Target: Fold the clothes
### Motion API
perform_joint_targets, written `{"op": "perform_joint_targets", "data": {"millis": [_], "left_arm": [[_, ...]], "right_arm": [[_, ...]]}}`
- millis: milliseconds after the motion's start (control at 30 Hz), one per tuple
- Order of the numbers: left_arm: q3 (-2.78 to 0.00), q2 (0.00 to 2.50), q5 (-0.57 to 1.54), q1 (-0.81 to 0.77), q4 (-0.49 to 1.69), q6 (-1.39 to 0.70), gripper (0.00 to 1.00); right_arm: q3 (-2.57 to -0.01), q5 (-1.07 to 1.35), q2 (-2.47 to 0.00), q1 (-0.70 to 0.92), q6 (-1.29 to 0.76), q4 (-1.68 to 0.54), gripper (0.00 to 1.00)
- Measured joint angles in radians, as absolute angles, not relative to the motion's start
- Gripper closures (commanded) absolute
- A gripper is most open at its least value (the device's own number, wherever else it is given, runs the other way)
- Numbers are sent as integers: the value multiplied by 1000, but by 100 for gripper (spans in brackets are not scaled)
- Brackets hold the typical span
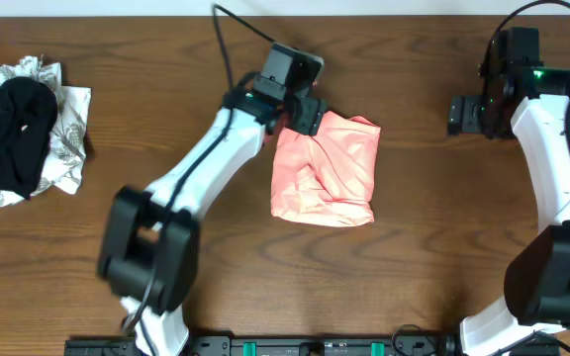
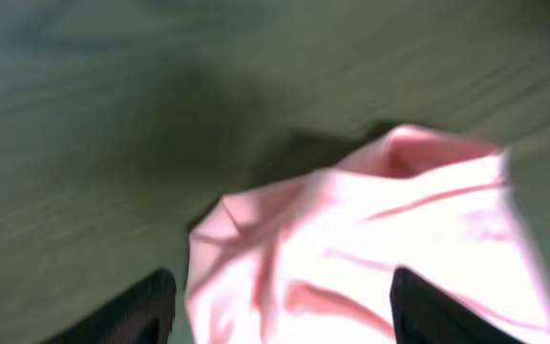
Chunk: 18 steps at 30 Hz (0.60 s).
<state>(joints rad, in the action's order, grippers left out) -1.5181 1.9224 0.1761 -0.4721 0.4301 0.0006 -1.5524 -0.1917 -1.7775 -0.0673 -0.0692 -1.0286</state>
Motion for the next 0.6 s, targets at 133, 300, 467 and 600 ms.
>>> {"op": "perform_joint_targets", "data": {"millis": [133,300,467,600], "left_arm": [[-1535,1834,176,-503,582,-37,21],[-1515,1846,176,-585,773,-61,23],[-1458,1871,177,-652,823,-96,24],[-1448,1872,177,-679,819,-128,24]], "right_arm": [[-1552,-192,-1777,-67,-69,-1028,1],[-1552,-192,-1777,-67,-69,-1028,1],[-1552,-192,-1777,-67,-69,-1028,1],[-1552,-192,-1777,-67,-69,-1028,1]]}}
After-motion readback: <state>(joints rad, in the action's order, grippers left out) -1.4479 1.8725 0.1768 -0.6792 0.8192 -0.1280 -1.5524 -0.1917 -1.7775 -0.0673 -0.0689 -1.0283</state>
